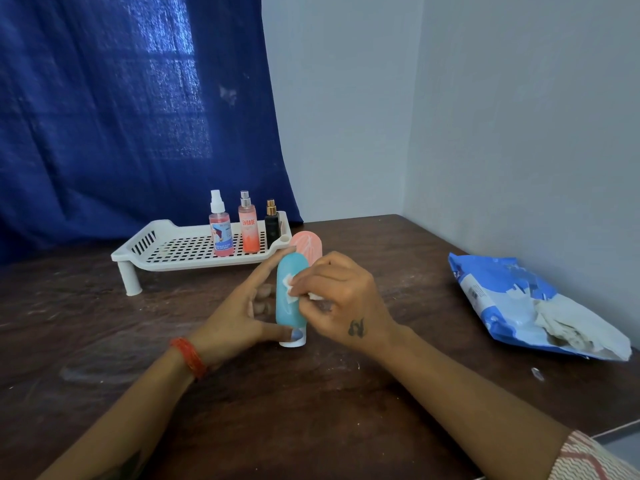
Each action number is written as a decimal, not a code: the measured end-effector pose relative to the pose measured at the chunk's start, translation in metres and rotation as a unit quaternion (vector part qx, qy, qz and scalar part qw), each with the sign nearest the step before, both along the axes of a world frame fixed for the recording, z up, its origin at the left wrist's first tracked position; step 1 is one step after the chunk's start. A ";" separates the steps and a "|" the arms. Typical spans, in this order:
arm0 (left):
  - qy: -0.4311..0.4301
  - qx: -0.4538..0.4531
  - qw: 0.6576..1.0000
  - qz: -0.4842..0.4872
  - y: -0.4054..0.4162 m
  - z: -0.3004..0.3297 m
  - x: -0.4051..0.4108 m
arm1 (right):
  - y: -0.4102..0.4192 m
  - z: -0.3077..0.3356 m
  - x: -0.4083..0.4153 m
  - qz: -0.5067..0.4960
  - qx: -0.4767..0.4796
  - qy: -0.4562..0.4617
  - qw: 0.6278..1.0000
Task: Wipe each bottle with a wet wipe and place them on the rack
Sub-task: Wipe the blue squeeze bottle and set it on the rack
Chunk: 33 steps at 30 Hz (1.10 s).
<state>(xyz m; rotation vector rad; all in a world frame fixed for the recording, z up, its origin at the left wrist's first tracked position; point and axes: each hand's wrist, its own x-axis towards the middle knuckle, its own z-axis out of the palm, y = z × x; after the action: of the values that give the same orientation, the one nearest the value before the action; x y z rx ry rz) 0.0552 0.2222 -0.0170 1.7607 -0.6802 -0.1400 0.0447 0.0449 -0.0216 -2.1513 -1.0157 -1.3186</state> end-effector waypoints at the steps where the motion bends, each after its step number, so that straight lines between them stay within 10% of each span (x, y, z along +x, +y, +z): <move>1: -0.001 -0.001 1.000 0.001 0.000 0.000 0.000 | 0.000 0.000 0.001 -0.007 0.013 -0.001 1.000; 20: -0.003 0.001 1.000 0.015 0.000 -0.001 0.001 | 0.004 0.003 0.001 0.011 -0.159 -0.058 0.986; 33: -0.018 0.027 0.999 0.025 -0.001 -0.003 0.003 | 0.014 0.007 0.006 -0.077 0.144 0.029 0.986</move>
<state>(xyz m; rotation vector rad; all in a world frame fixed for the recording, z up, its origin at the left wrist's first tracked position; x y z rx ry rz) 0.0583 0.2210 -0.0203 1.8352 -0.6627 -0.0925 0.0506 0.0589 -0.0151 -2.0648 -0.6024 -1.3699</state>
